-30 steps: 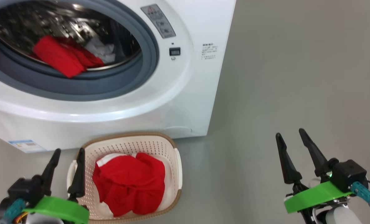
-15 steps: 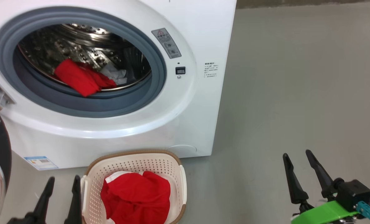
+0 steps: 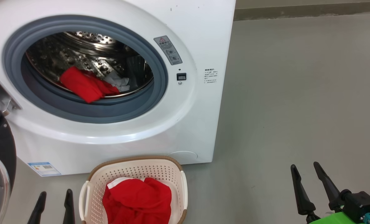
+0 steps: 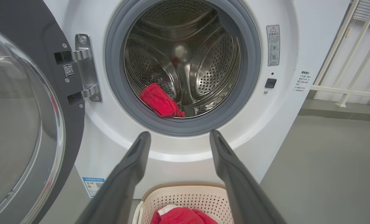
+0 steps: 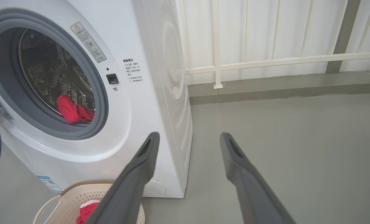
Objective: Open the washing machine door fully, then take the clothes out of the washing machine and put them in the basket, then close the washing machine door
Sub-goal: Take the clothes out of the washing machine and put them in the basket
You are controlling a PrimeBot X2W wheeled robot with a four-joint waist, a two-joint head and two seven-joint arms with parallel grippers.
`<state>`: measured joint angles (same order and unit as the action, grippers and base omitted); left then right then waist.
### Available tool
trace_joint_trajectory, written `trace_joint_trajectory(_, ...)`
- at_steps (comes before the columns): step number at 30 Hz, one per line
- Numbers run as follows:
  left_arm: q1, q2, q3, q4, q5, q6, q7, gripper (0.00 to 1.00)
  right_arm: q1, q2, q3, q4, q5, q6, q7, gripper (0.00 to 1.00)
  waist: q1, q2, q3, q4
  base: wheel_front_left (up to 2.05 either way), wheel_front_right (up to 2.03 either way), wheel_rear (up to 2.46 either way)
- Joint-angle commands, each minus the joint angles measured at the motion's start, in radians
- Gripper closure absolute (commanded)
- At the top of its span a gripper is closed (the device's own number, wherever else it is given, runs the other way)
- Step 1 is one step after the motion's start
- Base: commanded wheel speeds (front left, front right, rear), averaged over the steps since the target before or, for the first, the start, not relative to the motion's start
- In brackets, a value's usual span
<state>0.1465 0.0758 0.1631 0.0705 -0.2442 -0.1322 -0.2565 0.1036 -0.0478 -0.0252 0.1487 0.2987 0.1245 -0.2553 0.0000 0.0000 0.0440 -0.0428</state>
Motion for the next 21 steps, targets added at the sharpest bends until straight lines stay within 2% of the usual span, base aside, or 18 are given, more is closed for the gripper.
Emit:
trace_joint_trajectory(1, -0.012, 0.001, 0.040, -0.033, 0.014, 0.002, -0.005, 0.00, -0.008, -0.013, 0.016, -0.025, -0.002, 0.006, -0.006, 0.00, 0.0000, 0.0000, -0.002, -0.002, 0.00, 0.00, 0.00)
trace_joint_trajectory(12, -0.027, -0.005, 0.033, -0.033, 0.015, 0.002, -0.005, 0.00, -0.019, -0.009, 0.023, -0.031, -0.003, 0.006, -0.006, 0.00, 0.0000, 0.0000, 0.016, -0.001, 0.00, 0.00, 0.00)
trace_joint_trajectory(21, -0.138, 0.035, -0.013, 0.062, 0.027, 0.002, -0.005, 0.00, -0.057, -0.005, 0.024, -0.038, -0.005, 0.006, -0.006, 0.00, 0.0000, 0.0000, 0.095, 0.006, 0.00, 0.00, 0.00)
